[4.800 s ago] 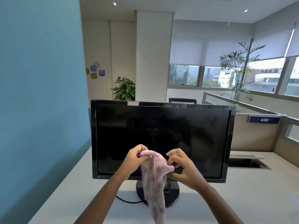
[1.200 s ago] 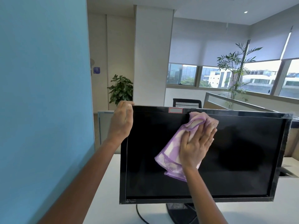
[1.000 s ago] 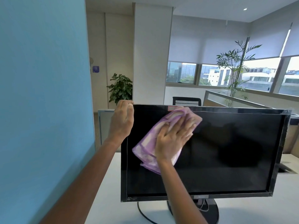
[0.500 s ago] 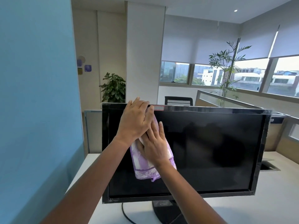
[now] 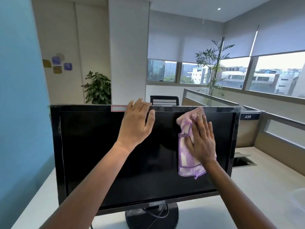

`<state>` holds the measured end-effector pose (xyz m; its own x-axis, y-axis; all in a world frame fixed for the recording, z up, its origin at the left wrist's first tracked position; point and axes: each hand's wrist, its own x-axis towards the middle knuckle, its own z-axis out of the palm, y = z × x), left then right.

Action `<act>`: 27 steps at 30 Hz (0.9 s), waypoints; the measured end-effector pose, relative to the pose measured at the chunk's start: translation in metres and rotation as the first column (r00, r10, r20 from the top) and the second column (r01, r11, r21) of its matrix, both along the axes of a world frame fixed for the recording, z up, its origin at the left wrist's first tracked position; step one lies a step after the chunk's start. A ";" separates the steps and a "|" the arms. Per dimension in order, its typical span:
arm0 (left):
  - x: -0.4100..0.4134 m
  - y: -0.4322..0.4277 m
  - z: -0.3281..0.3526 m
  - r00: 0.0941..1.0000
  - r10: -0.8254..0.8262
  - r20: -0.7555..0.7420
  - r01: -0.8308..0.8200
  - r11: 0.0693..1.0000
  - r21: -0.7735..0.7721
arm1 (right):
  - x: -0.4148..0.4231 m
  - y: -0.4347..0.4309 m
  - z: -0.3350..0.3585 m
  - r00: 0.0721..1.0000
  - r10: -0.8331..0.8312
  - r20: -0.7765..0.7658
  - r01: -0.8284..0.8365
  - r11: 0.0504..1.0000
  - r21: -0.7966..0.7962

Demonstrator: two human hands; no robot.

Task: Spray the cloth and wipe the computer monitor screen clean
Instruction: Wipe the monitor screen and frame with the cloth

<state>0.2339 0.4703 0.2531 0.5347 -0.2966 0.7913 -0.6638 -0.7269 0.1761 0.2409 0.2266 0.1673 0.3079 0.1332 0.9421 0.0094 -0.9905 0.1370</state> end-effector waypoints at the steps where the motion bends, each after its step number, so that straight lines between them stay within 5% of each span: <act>1: 0.001 -0.001 -0.002 1.000 -0.010 0.000 0.010 1.000 -0.018 | -0.001 -0.011 0.000 1.000 -0.002 0.004 0.002 0.999 0.039; 4: 0.006 0.001 -0.007 1.000 -0.029 0.007 0.029 0.999 -0.031 | -0.004 -0.036 -0.006 1.000 0.002 0.024 -0.008 0.968 0.252; 8: 0.007 0.001 -0.008 0.998 -0.057 0.016 0.057 0.997 -0.045 | -0.005 -0.048 -0.014 0.999 -0.008 0.044 -0.021 0.789 0.614; 13: 0.007 0.002 -0.010 0.998 -0.050 0.030 0.051 0.997 -0.053 | -0.005 -0.016 -0.014 0.989 0.004 0.147 -0.112 0.665 0.738; 17: 0.006 0.007 -0.007 0.998 -0.050 0.034 0.050 0.999 -0.005 | -0.004 0.035 -0.022 0.986 0.019 0.168 -0.137 0.673 0.727; 27: 0.001 0.089 -0.018 0.961 0.260 0.097 -0.256 0.965 -0.055 | 0.005 0.186 -0.043 0.992 0.127 0.019 -0.124 0.910 0.396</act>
<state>0.2348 0.5596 0.2355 0.5040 -0.1246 0.8547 -0.4708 -0.8693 0.1508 0.2458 0.4122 0.1248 0.3199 -0.2115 0.9235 0.1371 -0.9542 -0.2660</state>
